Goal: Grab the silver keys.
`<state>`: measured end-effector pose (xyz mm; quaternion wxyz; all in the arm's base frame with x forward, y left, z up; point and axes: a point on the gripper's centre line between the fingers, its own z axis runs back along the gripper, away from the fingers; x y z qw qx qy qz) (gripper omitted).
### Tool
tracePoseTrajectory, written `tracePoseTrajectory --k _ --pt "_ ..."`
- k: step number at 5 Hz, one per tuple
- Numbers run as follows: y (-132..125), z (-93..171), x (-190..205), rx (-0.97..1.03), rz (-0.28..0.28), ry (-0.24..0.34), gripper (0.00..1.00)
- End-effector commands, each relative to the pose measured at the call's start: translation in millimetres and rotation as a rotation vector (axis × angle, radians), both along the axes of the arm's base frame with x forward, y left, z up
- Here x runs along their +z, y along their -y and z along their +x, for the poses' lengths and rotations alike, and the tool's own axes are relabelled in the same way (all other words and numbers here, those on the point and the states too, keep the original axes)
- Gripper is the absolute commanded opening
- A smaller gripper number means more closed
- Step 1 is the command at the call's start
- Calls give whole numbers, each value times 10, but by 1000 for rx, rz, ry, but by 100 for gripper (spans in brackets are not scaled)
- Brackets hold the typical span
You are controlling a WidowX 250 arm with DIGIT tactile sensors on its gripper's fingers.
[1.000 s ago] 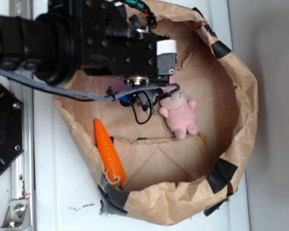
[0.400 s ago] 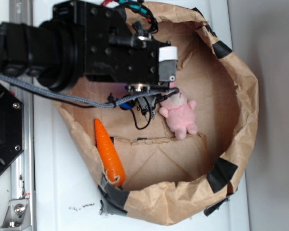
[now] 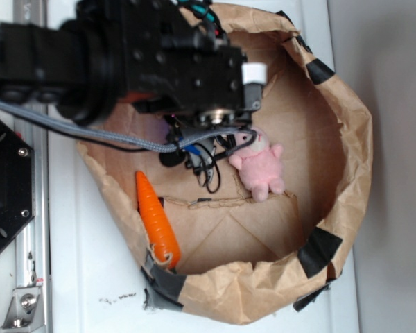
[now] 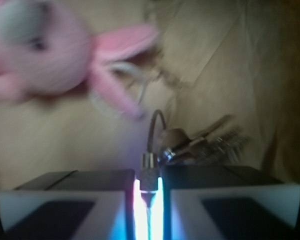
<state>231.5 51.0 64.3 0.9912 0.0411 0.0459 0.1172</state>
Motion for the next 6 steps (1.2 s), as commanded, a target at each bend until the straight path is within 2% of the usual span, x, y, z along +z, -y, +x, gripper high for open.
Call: tracePoseTrajectory --k 1,2,3,4,5,6 --pt "348 -195 1055 -104 -275 156 0" --pt "427 -92 856 -90 -190 155 0" --pt "445 30 741 -54 -136 140 0" --pt "432 146 779 -11 -173 145 0" --pt "534 102 814 -115 -192 159 0" --pt "495 103 810 -98 -216 148 0"
